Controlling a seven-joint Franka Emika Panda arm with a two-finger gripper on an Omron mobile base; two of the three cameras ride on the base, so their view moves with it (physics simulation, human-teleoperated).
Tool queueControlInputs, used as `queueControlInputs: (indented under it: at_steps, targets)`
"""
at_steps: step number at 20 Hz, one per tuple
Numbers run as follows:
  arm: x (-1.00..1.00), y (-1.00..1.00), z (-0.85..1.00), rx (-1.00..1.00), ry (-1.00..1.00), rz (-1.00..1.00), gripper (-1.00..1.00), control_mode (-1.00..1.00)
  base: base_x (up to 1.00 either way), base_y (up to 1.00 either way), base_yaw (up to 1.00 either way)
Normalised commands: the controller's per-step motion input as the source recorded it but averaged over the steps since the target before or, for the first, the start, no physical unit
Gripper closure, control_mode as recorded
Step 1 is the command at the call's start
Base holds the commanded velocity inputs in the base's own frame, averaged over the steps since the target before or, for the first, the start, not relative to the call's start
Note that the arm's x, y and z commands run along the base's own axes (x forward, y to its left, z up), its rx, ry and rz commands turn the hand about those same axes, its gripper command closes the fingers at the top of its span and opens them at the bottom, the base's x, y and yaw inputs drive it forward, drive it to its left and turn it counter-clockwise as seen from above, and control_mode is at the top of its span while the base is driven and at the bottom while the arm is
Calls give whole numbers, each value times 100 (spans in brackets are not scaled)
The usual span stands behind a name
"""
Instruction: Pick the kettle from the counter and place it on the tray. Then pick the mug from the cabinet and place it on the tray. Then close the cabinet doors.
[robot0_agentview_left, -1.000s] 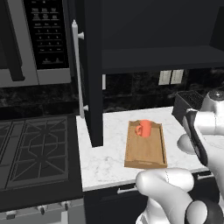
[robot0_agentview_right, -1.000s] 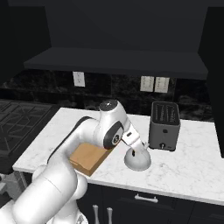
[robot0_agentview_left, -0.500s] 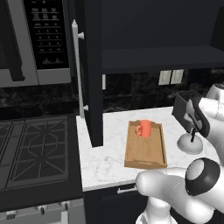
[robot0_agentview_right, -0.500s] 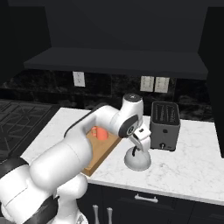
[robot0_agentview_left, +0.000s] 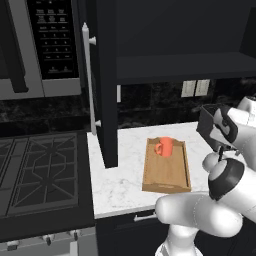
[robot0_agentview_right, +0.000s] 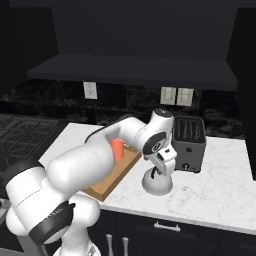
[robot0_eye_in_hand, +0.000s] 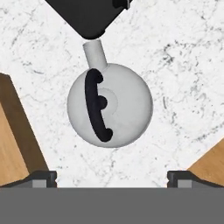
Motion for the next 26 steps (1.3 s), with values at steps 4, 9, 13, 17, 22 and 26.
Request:
queueControlInputs:
  at_steps: [4,9,13,17,22,26]
  targets:
    - [12,1,-13,1,0,0,-100,-100,0,0,0]
    - [19,0,-13,1,0,-2,-100,-100,0,0,0]
    - [18,0,-17,0,0,-2,-100,-100,0,0,0]
    - [6,-5,-25,0,0,0,-100,-100,0,0,0]
    - [7,-7,-23,0,0,0,-100,-100,0,0,0]
    - [5,-3,-13,0,0,0,-100,-100,0,0,0]
